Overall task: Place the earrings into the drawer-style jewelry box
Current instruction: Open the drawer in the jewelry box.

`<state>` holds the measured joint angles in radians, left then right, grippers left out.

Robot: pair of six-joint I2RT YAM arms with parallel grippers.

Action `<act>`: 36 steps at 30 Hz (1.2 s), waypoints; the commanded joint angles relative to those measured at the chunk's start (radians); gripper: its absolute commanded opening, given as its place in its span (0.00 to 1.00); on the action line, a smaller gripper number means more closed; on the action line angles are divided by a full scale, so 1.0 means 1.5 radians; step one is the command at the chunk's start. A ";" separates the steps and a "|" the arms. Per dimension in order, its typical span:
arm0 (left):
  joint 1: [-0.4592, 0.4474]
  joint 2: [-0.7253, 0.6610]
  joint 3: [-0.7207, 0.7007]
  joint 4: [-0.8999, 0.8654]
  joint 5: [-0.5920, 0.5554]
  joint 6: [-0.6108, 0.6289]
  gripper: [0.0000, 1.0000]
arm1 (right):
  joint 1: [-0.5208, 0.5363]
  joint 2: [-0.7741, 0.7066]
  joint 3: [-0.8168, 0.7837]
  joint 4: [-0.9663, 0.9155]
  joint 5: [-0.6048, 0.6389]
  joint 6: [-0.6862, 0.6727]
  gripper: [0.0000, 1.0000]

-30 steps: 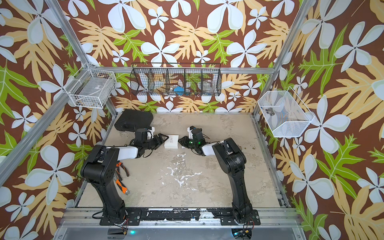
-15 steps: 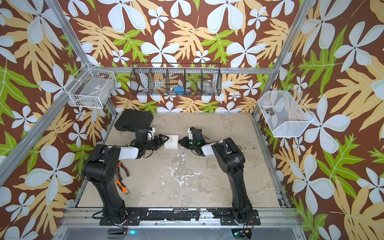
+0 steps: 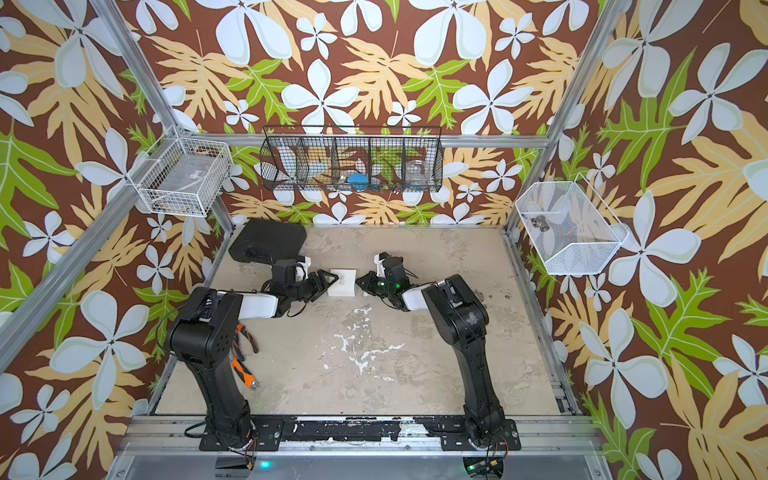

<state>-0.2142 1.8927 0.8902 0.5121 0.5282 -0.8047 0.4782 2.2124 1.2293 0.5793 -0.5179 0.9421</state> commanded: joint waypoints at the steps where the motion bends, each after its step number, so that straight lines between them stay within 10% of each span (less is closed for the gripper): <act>1: -0.002 0.002 0.003 0.012 0.010 0.008 0.74 | 0.000 0.005 0.004 0.017 -0.005 0.003 0.07; 11: -0.025 -0.009 0.031 -0.079 -0.078 0.073 0.95 | 0.001 -0.007 0.008 -0.037 0.033 -0.034 0.00; 20: -0.081 0.008 0.105 -0.228 -0.259 0.166 0.95 | 0.001 -0.031 0.001 -0.092 0.077 -0.085 0.00; 36: -0.110 0.039 0.151 -0.296 -0.336 0.200 0.69 | 0.002 -0.064 -0.011 -0.148 0.139 -0.134 0.00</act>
<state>-0.3786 1.9453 1.1156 0.1242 0.0563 -0.5232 0.4801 2.1307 1.2171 0.3763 -0.3557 0.7696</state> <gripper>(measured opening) 0.685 0.049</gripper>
